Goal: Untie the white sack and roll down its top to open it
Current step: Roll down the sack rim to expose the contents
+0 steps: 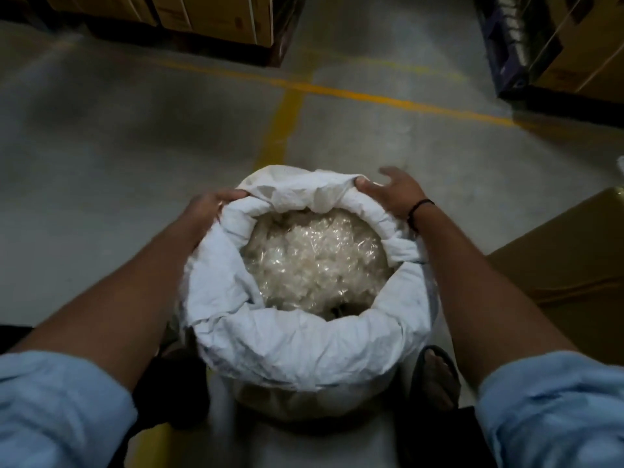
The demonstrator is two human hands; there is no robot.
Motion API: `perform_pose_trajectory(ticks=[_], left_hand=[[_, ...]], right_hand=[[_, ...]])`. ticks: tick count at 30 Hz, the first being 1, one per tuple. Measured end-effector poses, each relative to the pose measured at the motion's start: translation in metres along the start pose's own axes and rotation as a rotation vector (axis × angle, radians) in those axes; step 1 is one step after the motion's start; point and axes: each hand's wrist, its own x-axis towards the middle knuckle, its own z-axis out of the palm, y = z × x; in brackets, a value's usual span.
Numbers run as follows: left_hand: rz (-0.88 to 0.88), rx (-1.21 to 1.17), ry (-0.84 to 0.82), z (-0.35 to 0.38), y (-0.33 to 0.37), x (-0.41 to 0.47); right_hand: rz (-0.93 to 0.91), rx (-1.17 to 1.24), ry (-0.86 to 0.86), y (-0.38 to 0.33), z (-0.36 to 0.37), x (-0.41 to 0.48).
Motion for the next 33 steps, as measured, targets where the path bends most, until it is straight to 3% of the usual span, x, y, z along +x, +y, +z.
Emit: perform_pose_trajectory(ticks=[4,7,9,12,14,16,19,22,24,27,29,31,33], left_hand=[[0.358,0.788,0.681,0.01,0.009,-0.041],[0.45,0.966,0.86,0.021,-0.001,-0.089],[0.271,0.962,0.826,0.03,-0.019,-0.116],[0.002,0.801,0.675,0.039,-0.059,-0.144],[0.041,0.653,0.645,0.039,-0.085,-0.16],[0.081,0.291,0.625,0.024,-0.09,-0.167],[0.036,-0.477,0.33,-0.009,-0.072,-0.168],[-0.031,-0.636,0.18,-0.019,-0.08,-0.178],[-0.131,-0.665,0.144,-0.016,-0.091,-0.182],[-0.298,-0.436,0.159,-0.011,-0.078,-0.165],[-0.281,0.013,0.386,-0.01,-0.057,-0.147],[-0.021,0.468,0.764,-0.006,-0.04,-0.135],[0.449,0.69,0.847,0.01,-0.027,-0.131]], right_hand=[[0.047,-0.251,0.367,-0.009,-0.012,-0.032],[0.118,-0.266,0.604,-0.004,-0.003,-0.08],[0.241,-0.253,0.641,0.006,0.012,-0.112],[0.52,-0.111,0.516,0.025,0.039,-0.155],[0.607,0.118,0.456,0.036,0.049,-0.177],[0.575,0.253,0.443,0.049,0.039,-0.186],[0.536,0.331,0.266,0.062,0.002,-0.187],[0.397,0.372,0.243,0.069,-0.005,-0.194],[0.429,0.379,0.229,0.077,0.01,-0.191],[0.528,0.371,0.171,0.072,0.013,-0.178],[0.584,0.2,0.459,0.065,0.002,-0.162],[0.408,0.139,0.668,0.044,-0.004,-0.16],[0.259,0.022,0.695,0.026,0.003,-0.149]])
